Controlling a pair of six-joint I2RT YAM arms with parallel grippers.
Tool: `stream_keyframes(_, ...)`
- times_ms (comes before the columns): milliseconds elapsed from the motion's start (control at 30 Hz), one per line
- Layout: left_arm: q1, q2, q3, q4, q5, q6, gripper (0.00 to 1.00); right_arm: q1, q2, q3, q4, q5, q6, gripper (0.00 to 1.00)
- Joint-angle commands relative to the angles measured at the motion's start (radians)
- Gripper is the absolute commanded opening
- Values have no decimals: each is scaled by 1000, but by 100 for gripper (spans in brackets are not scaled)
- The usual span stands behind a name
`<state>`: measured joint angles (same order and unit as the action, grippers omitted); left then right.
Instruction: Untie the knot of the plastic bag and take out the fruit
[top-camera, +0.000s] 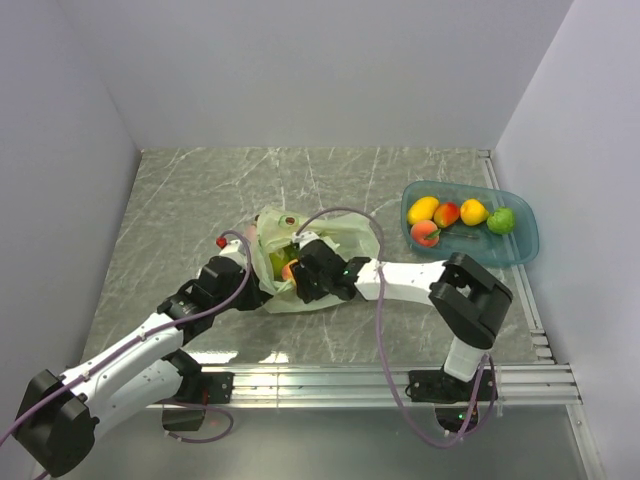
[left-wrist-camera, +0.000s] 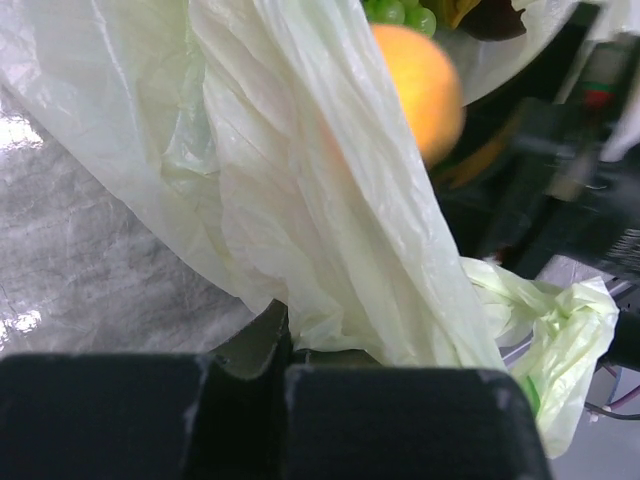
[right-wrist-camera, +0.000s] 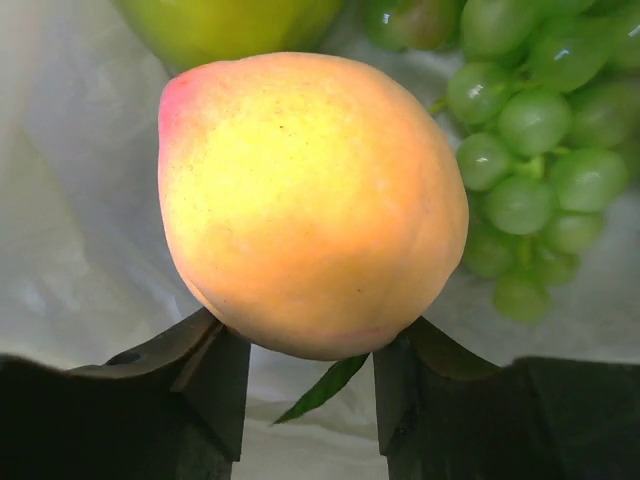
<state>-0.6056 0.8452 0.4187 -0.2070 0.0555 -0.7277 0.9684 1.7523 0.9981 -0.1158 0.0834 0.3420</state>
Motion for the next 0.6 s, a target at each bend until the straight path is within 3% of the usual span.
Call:
stream_keyframes(0, -3, -8, -3, 27, -14, -16, 1, 1, -115, -10, 90, 56, -9, 21)
stream_keyframes(67, -5, -6, -3, 27, -17, -16, 1, 4, -143, -22, 94, 62, -20, 8)
stream_keyframes(167, -5, -8, -3, 27, -29, -18, 1, 4, -197, -35, 93, 68, -32, 0)
stream_keyframes(567, -3, -21, -3, 23, -52, -32, 1, -65, -480, -44, 28, 119, -75, 0)
